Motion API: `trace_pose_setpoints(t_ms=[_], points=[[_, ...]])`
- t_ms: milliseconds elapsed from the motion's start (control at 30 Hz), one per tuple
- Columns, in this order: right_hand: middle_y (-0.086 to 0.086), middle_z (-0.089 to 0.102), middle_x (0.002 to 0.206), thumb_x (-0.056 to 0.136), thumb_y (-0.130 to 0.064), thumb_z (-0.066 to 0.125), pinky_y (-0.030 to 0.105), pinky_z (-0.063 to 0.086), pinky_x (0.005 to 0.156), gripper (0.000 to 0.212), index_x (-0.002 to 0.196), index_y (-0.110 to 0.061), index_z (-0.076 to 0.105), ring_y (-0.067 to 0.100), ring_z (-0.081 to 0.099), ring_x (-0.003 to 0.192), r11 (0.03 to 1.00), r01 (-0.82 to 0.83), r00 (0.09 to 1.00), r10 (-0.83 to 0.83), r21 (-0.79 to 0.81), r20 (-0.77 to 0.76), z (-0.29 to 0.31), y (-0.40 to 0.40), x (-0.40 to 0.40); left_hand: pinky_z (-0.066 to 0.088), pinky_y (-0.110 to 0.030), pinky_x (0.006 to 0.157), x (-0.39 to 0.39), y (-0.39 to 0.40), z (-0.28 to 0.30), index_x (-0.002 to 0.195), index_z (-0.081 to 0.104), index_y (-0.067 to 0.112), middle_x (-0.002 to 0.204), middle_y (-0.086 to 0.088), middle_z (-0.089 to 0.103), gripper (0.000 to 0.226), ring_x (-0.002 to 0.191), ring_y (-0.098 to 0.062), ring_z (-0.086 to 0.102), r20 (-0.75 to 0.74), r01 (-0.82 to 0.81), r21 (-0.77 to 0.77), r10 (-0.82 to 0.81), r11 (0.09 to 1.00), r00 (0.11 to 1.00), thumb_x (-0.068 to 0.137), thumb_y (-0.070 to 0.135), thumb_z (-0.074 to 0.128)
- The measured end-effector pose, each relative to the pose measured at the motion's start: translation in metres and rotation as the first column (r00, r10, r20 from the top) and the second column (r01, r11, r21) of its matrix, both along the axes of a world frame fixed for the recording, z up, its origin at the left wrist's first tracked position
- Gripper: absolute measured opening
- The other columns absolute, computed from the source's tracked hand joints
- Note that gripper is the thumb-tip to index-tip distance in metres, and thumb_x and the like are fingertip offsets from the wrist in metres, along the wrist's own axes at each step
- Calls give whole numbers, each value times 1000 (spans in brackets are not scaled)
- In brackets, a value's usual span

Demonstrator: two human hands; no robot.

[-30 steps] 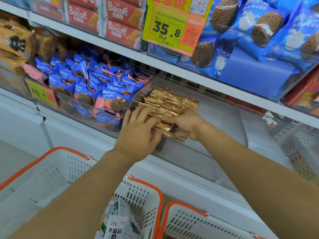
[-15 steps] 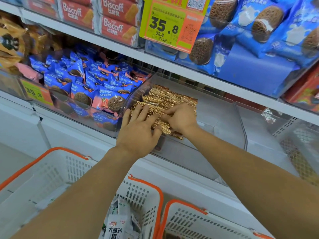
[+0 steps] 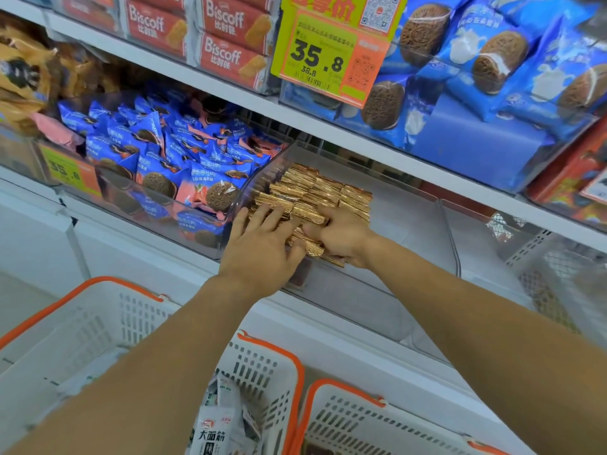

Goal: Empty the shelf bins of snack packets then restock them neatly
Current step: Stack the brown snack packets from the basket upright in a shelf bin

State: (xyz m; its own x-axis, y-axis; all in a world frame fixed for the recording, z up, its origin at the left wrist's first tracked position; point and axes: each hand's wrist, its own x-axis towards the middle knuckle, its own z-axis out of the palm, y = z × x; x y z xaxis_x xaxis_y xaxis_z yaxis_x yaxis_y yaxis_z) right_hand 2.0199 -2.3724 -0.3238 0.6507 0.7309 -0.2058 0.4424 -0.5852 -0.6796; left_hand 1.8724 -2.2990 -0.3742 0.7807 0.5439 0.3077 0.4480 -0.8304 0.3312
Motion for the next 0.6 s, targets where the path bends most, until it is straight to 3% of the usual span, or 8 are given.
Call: trace_pose_setpoints(t_ms=[100,133,200,267,333,433,500,600], points=[[8,49,146,97,-35,65,33,59,85,74,158,-25,25,20,65,102,996,-22,966,43,85,-254,7,-17,1,-1,-43,123,-1,1,-3,149,43,35,161,3,33,85,152,-18,16,19,11,17,-11,1000,1000,82,61,-1],[9,50,146,97,-38,64,37,58,91,74,158,-25,25,23,64,112,995,-42,969,63,93,-239,12,-24,-1,0,-44,123,-2,2,-3,149,43,35,161,3,33,83,152,-19,16,24,22,6,-22,1000,999,83,61,0],[5,57,137,96,-38,65,38,56,95,64,152,-22,37,21,63,113,984,-57,998,54,168,23,19,-46,-11,3,-45,124,-4,3,-2,148,46,34,160,1,35,75,152,-20,16,57,30,-18,-29,999,998,87,62,11],[-2,66,115,96,-26,67,33,59,83,35,130,-20,58,16,67,95,925,-72,976,-11,373,216,22,-81,-29,10,-48,123,-8,0,1,143,52,27,155,-3,42,64,150,-24,23,157,37,-15,-34,999,987,90,55,30],[-10,70,94,96,-17,67,27,57,70,11,104,-25,67,15,69,81,861,-98,958,-55,498,283,16,-129,-51,27,-48,117,-10,-14,9,129,62,17,139,-7,54,52,139,-30,40,302,73,41,-82,997,950,90,46,43],[-12,67,77,95,-12,66,27,54,64,17,87,-28,66,15,67,70,879,-34,966,-93,475,241,-28,-202,-64,45,-39,84,-7,-59,17,99,65,13,102,-2,60,25,97,-24,55,458,191,171,-250,966,853,86,29,52],[-12,66,77,95,-12,65,27,52,66,15,89,-25,67,11,65,69,938,-2,986,-55,345,156,-72,-246,-61,39,-30,67,-6,-102,7,88,60,18,82,9,53,4,75,-14,50,362,342,94,-352,935,863,87,21,57],[-8,63,81,91,-15,71,17,50,70,7,92,-17,65,1,59,70,996,-79,997,78,-50,-11,-147,-300,-50,44,-30,67,-12,-164,-45,93,60,22,81,10,57,6,70,-10,50,-77,482,-266,-516,835,853,94,27,57]])
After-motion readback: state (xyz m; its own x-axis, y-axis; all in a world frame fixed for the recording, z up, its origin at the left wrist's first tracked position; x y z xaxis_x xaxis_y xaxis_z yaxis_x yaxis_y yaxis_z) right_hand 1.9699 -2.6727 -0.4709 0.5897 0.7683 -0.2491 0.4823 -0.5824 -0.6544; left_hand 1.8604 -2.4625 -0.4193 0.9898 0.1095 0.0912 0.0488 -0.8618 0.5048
